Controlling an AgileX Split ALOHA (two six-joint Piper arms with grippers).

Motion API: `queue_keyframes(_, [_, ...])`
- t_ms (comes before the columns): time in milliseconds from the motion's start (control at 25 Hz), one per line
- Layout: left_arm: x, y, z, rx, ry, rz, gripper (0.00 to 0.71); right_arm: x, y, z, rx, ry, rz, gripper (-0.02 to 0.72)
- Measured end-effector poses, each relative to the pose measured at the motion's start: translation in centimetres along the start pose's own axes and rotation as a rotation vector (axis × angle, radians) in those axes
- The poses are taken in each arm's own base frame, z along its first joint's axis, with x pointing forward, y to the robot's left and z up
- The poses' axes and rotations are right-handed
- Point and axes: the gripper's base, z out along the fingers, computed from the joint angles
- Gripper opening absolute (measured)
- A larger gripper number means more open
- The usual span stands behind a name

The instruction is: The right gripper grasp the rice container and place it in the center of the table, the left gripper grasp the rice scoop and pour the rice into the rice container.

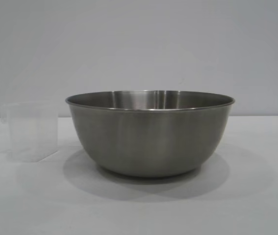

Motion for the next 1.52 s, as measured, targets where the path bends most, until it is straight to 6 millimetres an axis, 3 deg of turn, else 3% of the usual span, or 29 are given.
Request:
queue_keyframes(560, [0.0,-0.1,0.0,0.014,-0.002,-0.007,0.218,0.1,0.0,-0.1,0.006,-0.011,0.000,0.295])
queue_keyframes(760, [0.0,-0.1,0.0,0.012,-0.003,-0.008,0.218,1.4,0.5,-1.7,0.162,-0.162,0.091,0.295])
queue_keyframes(960, [-0.1,-0.2,0.1,-0.056,0.000,-0.049,0.218,1.4,0.7,-1.6,0.314,-0.168,0.202,0.295])
queue_keyframes(1520, [-0.1,-0.2,0.1,-0.085,0.002,-0.066,0.218,1.4,0.8,-1.5,0.339,-0.168,0.229,0.295])
